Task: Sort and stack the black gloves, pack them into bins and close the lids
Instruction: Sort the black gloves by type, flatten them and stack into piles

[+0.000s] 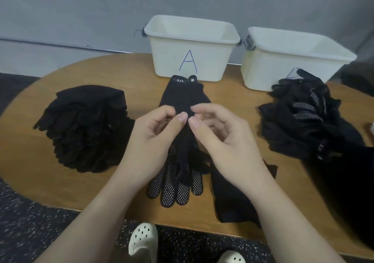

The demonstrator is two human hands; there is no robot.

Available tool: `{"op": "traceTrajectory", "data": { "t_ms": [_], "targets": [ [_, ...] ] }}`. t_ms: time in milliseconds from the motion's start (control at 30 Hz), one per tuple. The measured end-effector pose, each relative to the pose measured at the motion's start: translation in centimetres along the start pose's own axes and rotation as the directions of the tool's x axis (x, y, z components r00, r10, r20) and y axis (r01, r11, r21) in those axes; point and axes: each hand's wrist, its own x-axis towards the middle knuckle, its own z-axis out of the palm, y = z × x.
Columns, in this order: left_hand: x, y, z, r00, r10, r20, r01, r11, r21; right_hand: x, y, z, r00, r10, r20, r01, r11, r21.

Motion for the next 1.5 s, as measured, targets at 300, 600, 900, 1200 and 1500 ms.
{"op": "traceTrajectory", "data": {
  "t_ms": [300,600,900,1200,1500],
  "targets": [
    [-1.0,-0.1,0.5,0.99,0.0,0.142,-0.006,0.999,0.042,0.0,1.4,-1.3,0.99,0.041,-0.133,-0.026,0.993,0.116],
    [-0.9,0.0,1.6,0.991,0.037,0.128,-0.038,0.999,0.007,-0.7,1.6,-1.5,0.995,0.059,-0.086,-0.042,0.983,0.18],
    [-0.9,1.0,2.7,0.992,0.079,0.094,-0.079,0.997,-0.003,-0.1,1.2,-1.3,0.991,0.033,-0.134,0.005,0.961,0.275],
    [-1.5,2.4,1.9,0.989,0.129,0.066,-0.119,0.984,-0.135,-0.2,0.2,-0.9,0.993,-0.038,-0.116,0.073,0.944,0.322],
    [-2.0,3.2,-0.1,0.986,0.169,0.0,-0.169,0.985,0.027,-1.1,-1.1,0.1,0.986,-0.155,0.058,0.139,0.966,0.216]
  ]
}}
